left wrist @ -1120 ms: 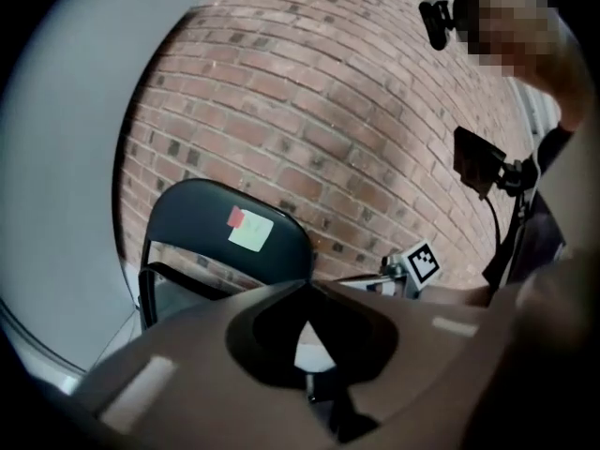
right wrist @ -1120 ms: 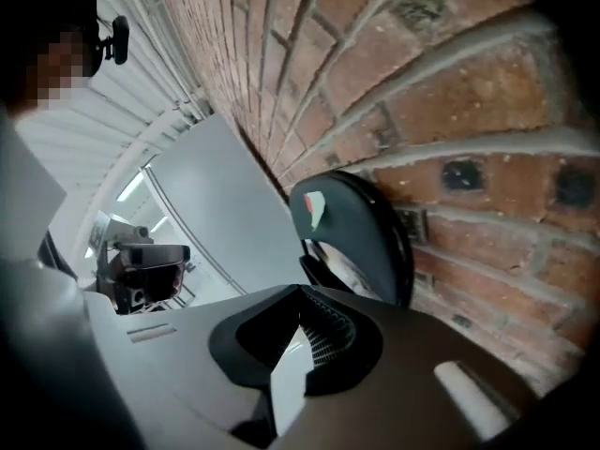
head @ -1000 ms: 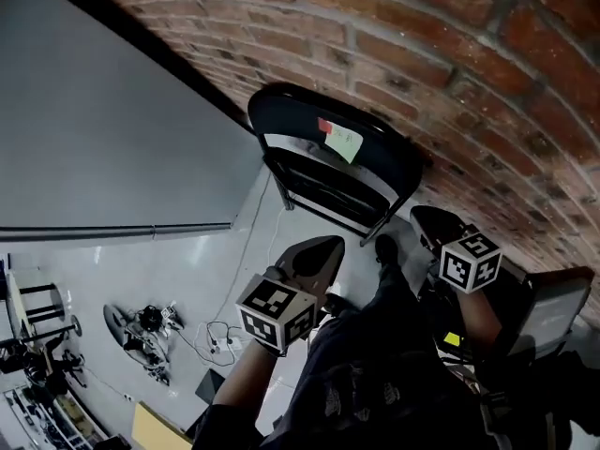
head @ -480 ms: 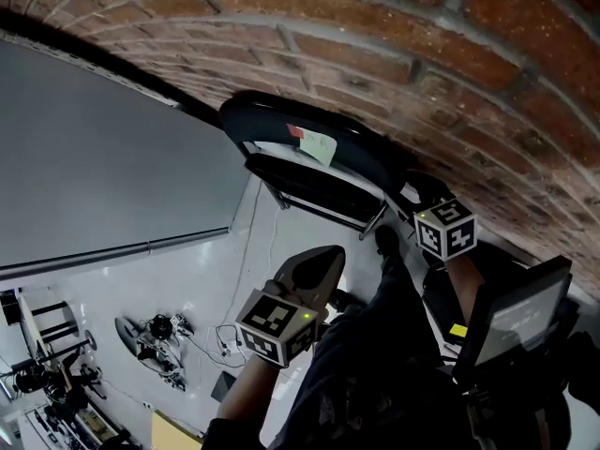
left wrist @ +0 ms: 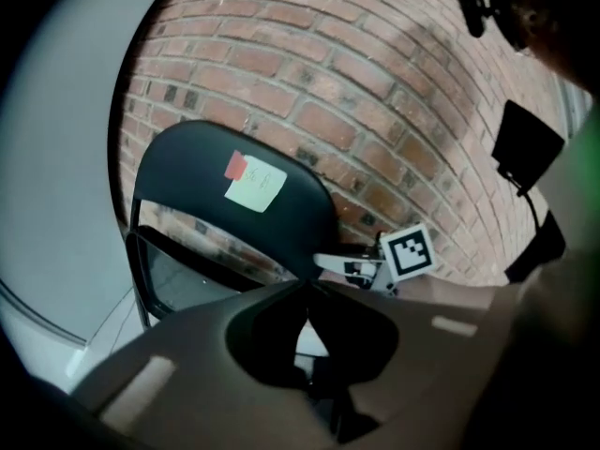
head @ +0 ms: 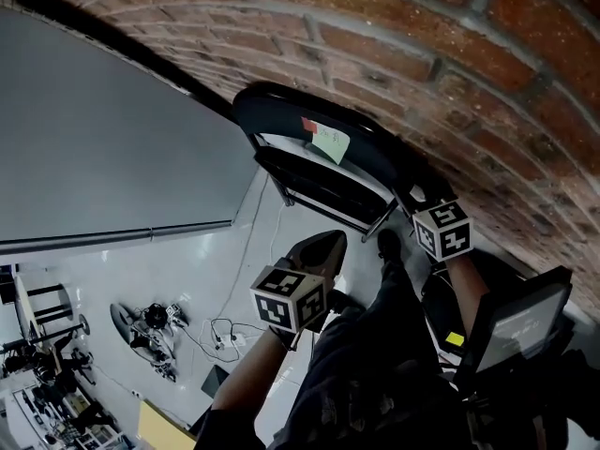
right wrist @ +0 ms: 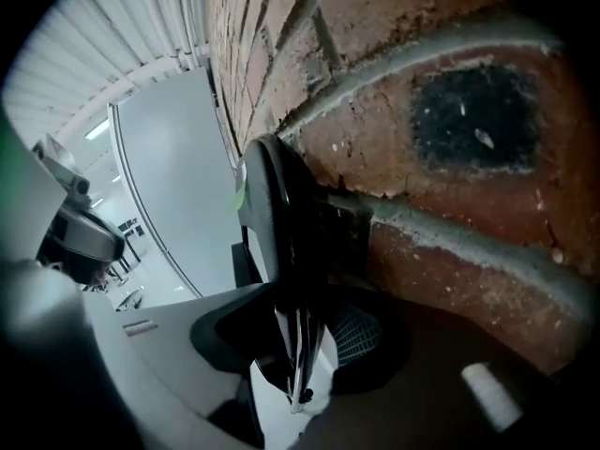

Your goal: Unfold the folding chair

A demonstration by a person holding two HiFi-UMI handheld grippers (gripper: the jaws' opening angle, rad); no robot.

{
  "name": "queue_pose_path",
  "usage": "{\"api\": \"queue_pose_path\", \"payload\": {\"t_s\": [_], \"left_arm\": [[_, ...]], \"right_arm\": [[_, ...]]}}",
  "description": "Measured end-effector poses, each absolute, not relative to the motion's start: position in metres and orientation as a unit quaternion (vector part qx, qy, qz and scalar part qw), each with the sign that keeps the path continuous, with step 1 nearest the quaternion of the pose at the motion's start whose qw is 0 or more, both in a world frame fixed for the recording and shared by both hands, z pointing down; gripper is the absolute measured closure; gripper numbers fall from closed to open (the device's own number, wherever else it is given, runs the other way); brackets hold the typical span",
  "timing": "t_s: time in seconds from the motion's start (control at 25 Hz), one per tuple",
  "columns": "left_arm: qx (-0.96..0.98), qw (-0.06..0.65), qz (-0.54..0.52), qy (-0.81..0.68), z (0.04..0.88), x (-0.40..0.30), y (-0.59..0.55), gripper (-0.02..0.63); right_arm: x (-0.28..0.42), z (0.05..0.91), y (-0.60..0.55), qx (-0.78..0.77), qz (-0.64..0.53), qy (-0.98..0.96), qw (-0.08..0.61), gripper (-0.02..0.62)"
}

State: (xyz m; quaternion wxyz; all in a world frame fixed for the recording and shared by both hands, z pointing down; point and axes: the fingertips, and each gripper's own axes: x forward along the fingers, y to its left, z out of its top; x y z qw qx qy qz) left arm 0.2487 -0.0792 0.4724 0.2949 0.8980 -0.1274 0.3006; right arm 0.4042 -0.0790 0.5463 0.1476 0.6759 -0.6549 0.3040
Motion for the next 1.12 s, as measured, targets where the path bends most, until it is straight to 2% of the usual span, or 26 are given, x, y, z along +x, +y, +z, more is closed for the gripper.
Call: {"api": "queue_pose_path", "payload": {"t_s": [0.04, 0.12, 0.28, 0.32, 0.44, 0.56, 0.76, 0.88, 0.92, 0.96, 1.04, 1.12], "left_arm": [[0.888, 0.311, 0.310, -0.133, 0.485, 0.253, -0.084, 0.598], [0.866, 0.352, 0.326, -0.139, 0.511, 0.262, -0.091, 0.544], [0.808, 0.446, 0.345, -0.170, 0.563, 0.285, -0.109, 0.295], [0.789, 0.470, 0.350, -0.185, 0.579, 0.289, -0.113, 0.251], [0.748, 0.497, 0.370, -0.237, 0.622, 0.297, -0.127, 0.189], [0.725, 0.515, 0.372, -0.267, 0.653, 0.307, -0.138, 0.098], [0.711, 0.513, 0.386, -0.286, 0.688, 0.315, -0.153, 0.098], [0.703, 0.523, 0.385, -0.289, 0.694, 0.320, -0.158, 0.167], [0.698, 0.537, 0.382, -0.278, 0.697, 0.322, -0.156, 0.201], [0.689, 0.561, 0.375, -0.264, 0.701, 0.324, -0.151, 0.202], [0.663, 0.621, 0.345, -0.235, 0.710, 0.327, -0.143, 0.194], [0.652, 0.650, 0.322, -0.222, 0.713, 0.328, -0.142, 0.166]], "right_arm": [[0.404, 0.547, -0.078, 0.677, 0.301, -0.654, 0.153, 0.420], [0.402, 0.547, -0.075, 0.677, 0.295, -0.654, 0.161, 0.422], [0.401, 0.546, -0.072, 0.678, 0.281, -0.658, 0.169, 0.424], [0.401, 0.546, -0.072, 0.678, 0.277, -0.659, 0.171, 0.425], [0.402, 0.547, -0.072, 0.672, 0.267, -0.666, 0.182, 0.425], [0.402, 0.548, -0.071, 0.666, 0.262, -0.671, 0.195, 0.425], [0.401, 0.549, -0.072, 0.656, 0.259, -0.678, 0.206, 0.426], [0.403, 0.549, -0.073, 0.650, 0.256, -0.683, 0.214, 0.426], [0.403, 0.549, -0.073, 0.649, 0.256, -0.683, 0.217, 0.426], [0.402, 0.550, -0.071, 0.648, 0.257, -0.682, 0.221, 0.426], [0.401, 0.550, -0.070, 0.646, 0.257, -0.682, 0.226, 0.426], [0.401, 0.550, -0.071, 0.645, 0.252, -0.682, 0.234, 0.426]]}}
